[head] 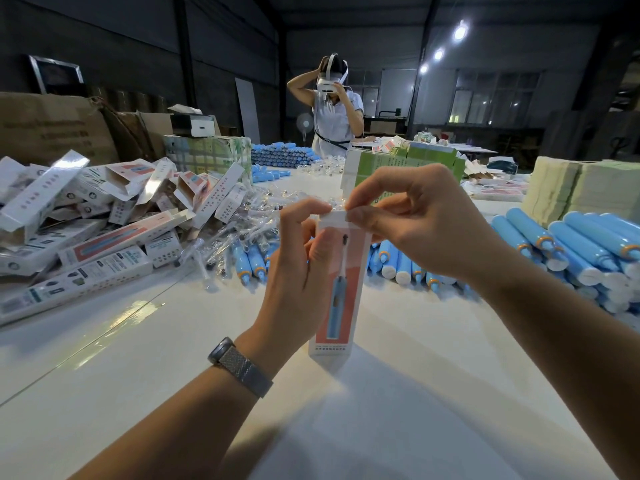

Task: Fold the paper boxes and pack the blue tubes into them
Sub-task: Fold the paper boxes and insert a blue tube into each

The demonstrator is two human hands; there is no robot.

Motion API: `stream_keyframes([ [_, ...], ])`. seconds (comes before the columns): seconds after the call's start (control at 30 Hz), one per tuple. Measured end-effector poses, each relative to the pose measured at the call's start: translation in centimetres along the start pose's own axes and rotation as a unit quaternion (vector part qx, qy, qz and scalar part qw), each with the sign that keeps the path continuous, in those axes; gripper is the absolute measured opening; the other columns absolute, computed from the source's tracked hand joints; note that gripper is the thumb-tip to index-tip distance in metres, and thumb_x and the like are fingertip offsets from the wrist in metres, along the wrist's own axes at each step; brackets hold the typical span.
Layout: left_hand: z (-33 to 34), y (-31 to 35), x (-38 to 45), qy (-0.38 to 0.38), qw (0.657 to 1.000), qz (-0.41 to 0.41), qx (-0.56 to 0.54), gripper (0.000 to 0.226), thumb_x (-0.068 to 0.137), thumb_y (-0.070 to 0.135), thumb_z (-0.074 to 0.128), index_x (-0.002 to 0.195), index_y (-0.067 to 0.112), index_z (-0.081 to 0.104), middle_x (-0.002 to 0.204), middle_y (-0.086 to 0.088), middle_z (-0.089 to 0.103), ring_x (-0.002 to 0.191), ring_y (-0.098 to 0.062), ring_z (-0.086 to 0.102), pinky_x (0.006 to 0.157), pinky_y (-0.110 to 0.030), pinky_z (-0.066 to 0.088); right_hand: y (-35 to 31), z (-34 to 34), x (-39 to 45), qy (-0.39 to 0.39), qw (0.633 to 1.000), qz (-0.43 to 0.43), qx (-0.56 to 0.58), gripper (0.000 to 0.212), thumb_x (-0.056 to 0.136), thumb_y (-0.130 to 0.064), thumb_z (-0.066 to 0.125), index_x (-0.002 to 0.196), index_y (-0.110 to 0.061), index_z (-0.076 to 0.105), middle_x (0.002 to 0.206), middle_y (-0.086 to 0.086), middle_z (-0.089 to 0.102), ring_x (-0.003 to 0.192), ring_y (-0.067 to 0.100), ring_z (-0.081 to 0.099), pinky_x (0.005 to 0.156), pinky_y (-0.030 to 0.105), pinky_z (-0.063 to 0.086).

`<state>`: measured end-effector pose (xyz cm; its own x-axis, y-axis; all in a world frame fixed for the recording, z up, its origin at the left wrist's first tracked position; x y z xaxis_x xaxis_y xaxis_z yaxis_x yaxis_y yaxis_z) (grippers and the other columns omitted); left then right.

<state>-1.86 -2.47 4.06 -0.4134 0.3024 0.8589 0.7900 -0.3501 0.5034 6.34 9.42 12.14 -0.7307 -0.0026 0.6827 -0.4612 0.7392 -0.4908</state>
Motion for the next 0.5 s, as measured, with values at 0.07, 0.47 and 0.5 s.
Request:
stream_keyframes([
  [0.07,0.0,0.0,0.0,0.003,1.000,-0.002,0.001,0.009,0.103,0.038,0.035,0.111,0.042,0.036,0.085,-0.002,0.061,0.068,-0.028,0.062,0.055,-0.048,0.052,0.1,0.0,0.0,-0.003,1.000,0.007,0.012,0.017,0.085,-0.008,0.073,0.080,-0.023,0.071,0.073,-0.012,0.071,0.070,0.025,0.073,0.070,0.051,0.059],
  [0.47,-0.1,0.0,0.1,0.022,1.000,-0.008,0.015,0.006,0.105,0.024,0.036,0.105,0.030,0.036,0.081,0.009,0.057,0.062,-0.021,0.057,0.051,-0.041,0.049,1.8,0.2,-0.9,0.014,0.996,-0.003,0.084,0.019,0.078,-0.017,0.079,0.092,-0.024,0.071,0.099,-0.001,0.075,0.083,0.018,0.072,0.075,0.030,0.058],
  [0.5,-0.1,0.1,0.1,0.023,1.000,-0.011,0.015,0.005,0.105,0.026,0.035,0.105,0.031,0.036,0.082,0.007,0.058,0.063,-0.023,0.058,0.051,-0.044,0.049,1.9,0.3,-1.0,0.018,0.996,-0.002,0.090,0.018,0.078,-0.017,0.078,0.092,-0.025,0.071,0.098,-0.003,0.075,0.083,0.017,0.072,0.074,0.029,0.057],
])
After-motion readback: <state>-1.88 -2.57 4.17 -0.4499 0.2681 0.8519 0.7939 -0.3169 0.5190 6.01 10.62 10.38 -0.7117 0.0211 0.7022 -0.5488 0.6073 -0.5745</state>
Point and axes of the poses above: each hand's wrist, its own x-axis towards the middle knuckle, its own z-axis out of the palm, y = z × x, the point moved 3 cm from there along x, towards the middle knuckle
